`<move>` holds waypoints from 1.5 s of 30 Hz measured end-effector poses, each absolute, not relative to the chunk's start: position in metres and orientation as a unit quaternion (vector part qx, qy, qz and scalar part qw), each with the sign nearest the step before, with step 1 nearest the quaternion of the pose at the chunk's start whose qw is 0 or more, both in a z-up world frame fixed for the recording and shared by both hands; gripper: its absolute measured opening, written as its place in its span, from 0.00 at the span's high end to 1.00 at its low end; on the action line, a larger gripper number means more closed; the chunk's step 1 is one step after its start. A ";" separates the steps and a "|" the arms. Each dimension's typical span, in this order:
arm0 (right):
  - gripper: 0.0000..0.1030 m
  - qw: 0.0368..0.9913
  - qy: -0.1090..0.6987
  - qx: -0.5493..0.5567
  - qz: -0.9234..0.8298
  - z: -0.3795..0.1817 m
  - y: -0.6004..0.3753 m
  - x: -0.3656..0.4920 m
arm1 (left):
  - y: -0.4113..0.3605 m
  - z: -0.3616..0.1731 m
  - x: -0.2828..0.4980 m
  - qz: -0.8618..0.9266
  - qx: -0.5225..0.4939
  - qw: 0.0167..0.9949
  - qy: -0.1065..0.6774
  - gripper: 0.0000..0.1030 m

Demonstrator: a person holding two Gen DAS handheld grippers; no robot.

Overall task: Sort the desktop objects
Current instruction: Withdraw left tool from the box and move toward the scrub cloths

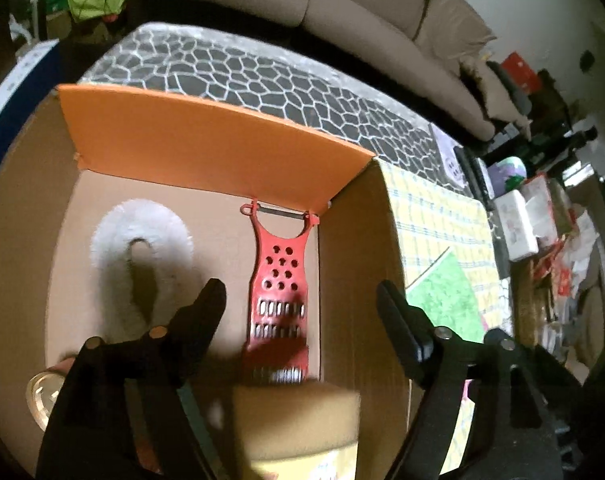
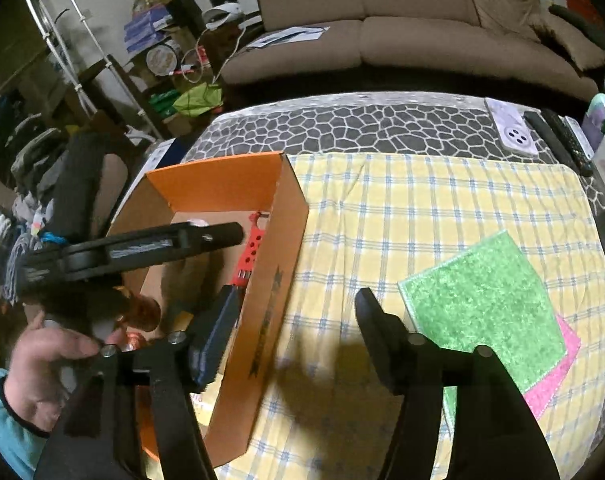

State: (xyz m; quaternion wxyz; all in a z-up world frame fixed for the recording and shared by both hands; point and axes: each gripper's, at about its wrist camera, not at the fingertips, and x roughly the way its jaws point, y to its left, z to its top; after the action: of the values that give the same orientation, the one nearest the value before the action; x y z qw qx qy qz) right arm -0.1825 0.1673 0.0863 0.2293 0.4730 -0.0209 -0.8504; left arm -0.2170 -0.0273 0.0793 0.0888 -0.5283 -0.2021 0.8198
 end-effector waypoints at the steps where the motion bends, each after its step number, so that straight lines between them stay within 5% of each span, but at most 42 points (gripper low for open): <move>1: 0.26 0.230 -0.020 0.472 -0.851 0.087 0.168 -0.181 | -0.029 0.083 -0.213 0.822 -0.526 0.088 -0.199 0.22; 10: 0.00 0.218 -0.008 0.477 -0.852 0.081 0.171 -0.159 | -0.035 0.114 -0.156 0.853 -0.499 0.066 -0.140 0.07; 20: 0.00 0.193 -0.009 0.466 -0.864 0.083 0.181 -0.125 | -0.017 0.130 -0.088 0.875 -0.479 0.043 -0.055 0.02; 32: 0.00 0.178 -0.005 0.456 -0.872 0.091 0.201 -0.091 | 0.009 0.144 -0.045 0.881 -0.467 0.061 -0.045 0.00; 45: 0.00 0.101 -0.084 0.465 -0.875 0.094 0.338 -0.097 | 0.112 0.129 -0.037 0.873 -0.469 0.133 -0.016 0.00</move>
State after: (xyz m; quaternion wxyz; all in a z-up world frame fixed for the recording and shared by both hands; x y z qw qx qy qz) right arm -0.0969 0.3380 0.0939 0.1006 0.4652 -0.0842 -0.8754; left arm -0.0374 0.1119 0.1291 0.1330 -0.4694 -0.0159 0.8727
